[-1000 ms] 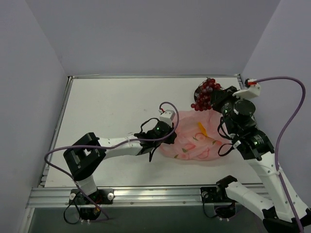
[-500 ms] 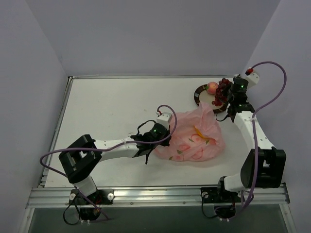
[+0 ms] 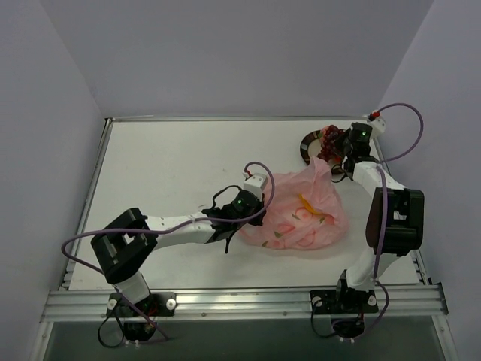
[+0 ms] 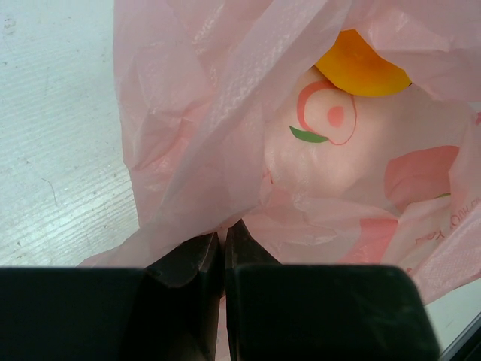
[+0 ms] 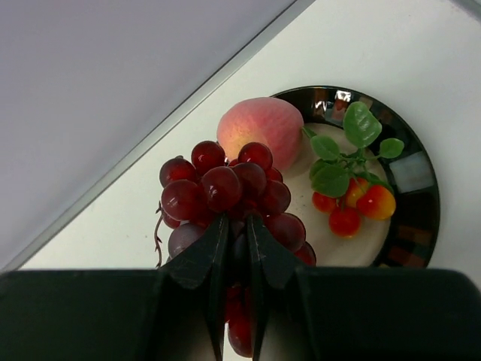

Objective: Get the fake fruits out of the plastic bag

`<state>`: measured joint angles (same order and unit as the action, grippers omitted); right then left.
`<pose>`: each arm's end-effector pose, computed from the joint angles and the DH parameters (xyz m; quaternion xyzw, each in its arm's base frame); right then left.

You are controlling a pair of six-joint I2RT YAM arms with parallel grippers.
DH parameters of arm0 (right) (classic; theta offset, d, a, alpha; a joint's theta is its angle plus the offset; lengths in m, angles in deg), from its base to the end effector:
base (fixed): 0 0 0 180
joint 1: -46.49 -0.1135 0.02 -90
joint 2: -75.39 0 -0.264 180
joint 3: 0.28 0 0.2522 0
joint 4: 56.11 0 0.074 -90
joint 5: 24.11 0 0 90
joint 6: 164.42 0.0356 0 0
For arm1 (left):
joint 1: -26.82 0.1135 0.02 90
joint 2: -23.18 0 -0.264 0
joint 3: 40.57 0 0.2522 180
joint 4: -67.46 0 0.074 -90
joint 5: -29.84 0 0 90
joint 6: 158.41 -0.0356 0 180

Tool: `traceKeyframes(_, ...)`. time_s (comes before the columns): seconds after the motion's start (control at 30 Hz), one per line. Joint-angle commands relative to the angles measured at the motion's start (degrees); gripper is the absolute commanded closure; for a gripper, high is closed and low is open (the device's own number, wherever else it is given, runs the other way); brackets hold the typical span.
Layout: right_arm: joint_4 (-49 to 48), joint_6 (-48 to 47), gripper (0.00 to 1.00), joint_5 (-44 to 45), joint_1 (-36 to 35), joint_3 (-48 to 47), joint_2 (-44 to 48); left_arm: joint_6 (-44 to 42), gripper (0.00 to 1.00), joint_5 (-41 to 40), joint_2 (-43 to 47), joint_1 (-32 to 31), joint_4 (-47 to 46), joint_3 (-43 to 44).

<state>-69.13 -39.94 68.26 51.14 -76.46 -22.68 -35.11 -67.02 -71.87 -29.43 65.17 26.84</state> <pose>0.3979 -0.0338 0.2640 0.2670 0.7112 0.1522 0.6323 0.2066 -0.3015 0.2127 0.1365 0.8330 -0.3401 0.4145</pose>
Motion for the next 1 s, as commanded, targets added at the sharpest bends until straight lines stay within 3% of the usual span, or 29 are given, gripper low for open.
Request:
traceKeyframes(0.0,-8.4,5.9,1.0,3.0,0.2,-1.5,-0.9,-1.1,0.97,0.9,0.6,-0.3,-2.1,3.8)
traceKeyframes(0.13,-7.6,7.5,0.9,6.9,0.4,-1.0,-4.1,-1.1,0.98,1.1,0.6,-0.4,-2.9,3.7)
traceKeyframes(0.23,-5.7,8.1,0.67,6.6,0.5,-1.1,-6.0,-1.0,0.98,1.3,0.6,-0.4,-3.8,3.6)
traceKeyframes(0.33,-4.5,8.1,0.39,6.3,0.5,-0.1,-5.4,-0.9,0.98,1.8,0.6,-0.6,-4.4,4.0)
traceKeyframes(0.37,-4.4,8.0,0.25,6.3,0.6,0.4,-4.3,-1.0,0.98,2.0,0.6,-0.8,-4.6,4.2)
traceKeyframes(0.47,-1.6,7.3,0.15,5.8,1.0,0.0,-1.1,-0.9,0.98,2.2,0.5,-1.1,-5.3,4.4)
traceKeyframes(0.63,4.3,5.2,0.12,4.0,1.1,0.7,8.1,-0.6,0.98,2.4,-0.1,-1.4,-7.6,5.0)
traceKeyframes(0.8,10.9,3.1,0.17,2.5,-0.9,4.6,25.4,-0.2,0.98,3.2,-2.2,-1.5,-9.0,6.8)
traceKeyframes(0.9,16.7,0.2,0.4,3.0,-4.5,6.5,36.4,0.8,0.98,3.8,-3.1,-1.6,-9.9,7.8)
traceKeyframes(0.93,18.5,-0.5,0.6,3.6,-7.0,7.0,41.5,1.1,0.98,4.2,-3.2,-1.7,-10.3,7.8)
traceKeyframes(0.97,20.5,-1.2,0.68,4.0,-10.8,7.4,43.9,1.4,0.98,4.2,-3.3,-1.7,-10.6,7.9)
